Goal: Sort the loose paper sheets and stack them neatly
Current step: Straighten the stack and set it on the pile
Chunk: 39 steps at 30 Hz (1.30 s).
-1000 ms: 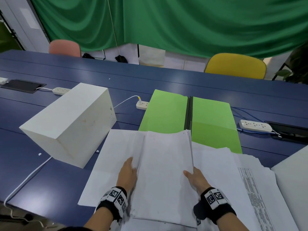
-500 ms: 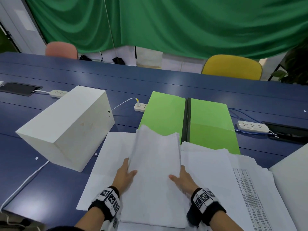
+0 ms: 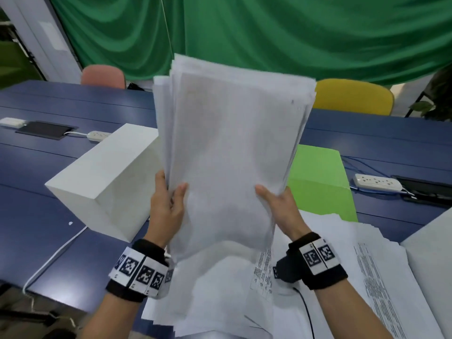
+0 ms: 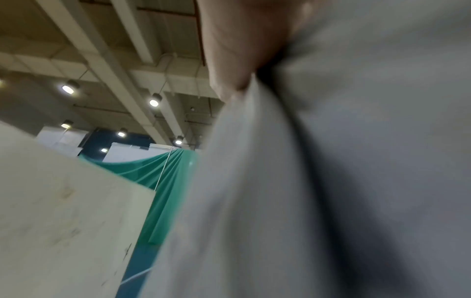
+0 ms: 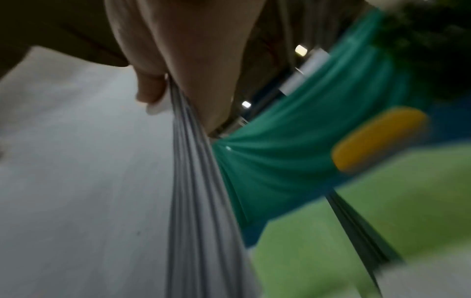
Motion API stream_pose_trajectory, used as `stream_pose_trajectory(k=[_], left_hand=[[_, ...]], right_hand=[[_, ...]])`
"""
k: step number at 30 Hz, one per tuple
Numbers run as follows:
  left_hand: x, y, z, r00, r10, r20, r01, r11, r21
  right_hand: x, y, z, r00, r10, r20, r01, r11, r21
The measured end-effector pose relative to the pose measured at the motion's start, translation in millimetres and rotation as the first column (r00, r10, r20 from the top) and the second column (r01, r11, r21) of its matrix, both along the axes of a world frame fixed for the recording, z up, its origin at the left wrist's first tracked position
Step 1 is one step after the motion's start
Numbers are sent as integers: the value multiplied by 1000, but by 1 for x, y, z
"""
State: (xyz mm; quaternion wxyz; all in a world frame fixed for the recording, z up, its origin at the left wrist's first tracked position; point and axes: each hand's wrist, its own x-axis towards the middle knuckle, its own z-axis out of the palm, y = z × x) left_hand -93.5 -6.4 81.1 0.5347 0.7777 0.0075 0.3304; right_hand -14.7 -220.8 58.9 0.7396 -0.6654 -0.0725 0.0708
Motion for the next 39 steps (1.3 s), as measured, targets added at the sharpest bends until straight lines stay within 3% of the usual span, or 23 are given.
stream_pose_trajectory(k=[5,9,12,20,25,30,34,36,39], left_hand=[[2,-10,14,988,27,151,-16,997,-69],[-3,-12,5,985,71,158,-47,987,-152],[-1,-11,0,979,124,160,-87,972,-220],[-3,-6,16,949,164,268,-106,970,-220],[1,-17,-49,987,144,-76,-160,942,-296],[18,-14,-20,988,136,-75,-150,960,-236],[32,1,-34,973,98,-210,-129,982,-135],[33,12,-66,904,103,-415,-160,981,-106],[33,21,-122,660,148,-737,-46,986,157]], right_hand=[[-8,5,21,981,-49,186,46,999,21],[-10,1,8,995,-38,96,36,999,19],[-14,3,-3,998,16,66,-10,997,-82],[-9,-8,10,992,16,124,-21,999,38],[-18,-3,-43,993,53,-102,-75,972,-221],[-7,-3,-26,1000,-27,1,26,975,-218],[4,-25,-38,988,-52,-149,23,982,-187],[9,-35,-65,957,-100,-274,42,977,-210],[8,-49,-117,895,-174,-411,23,938,-347]])
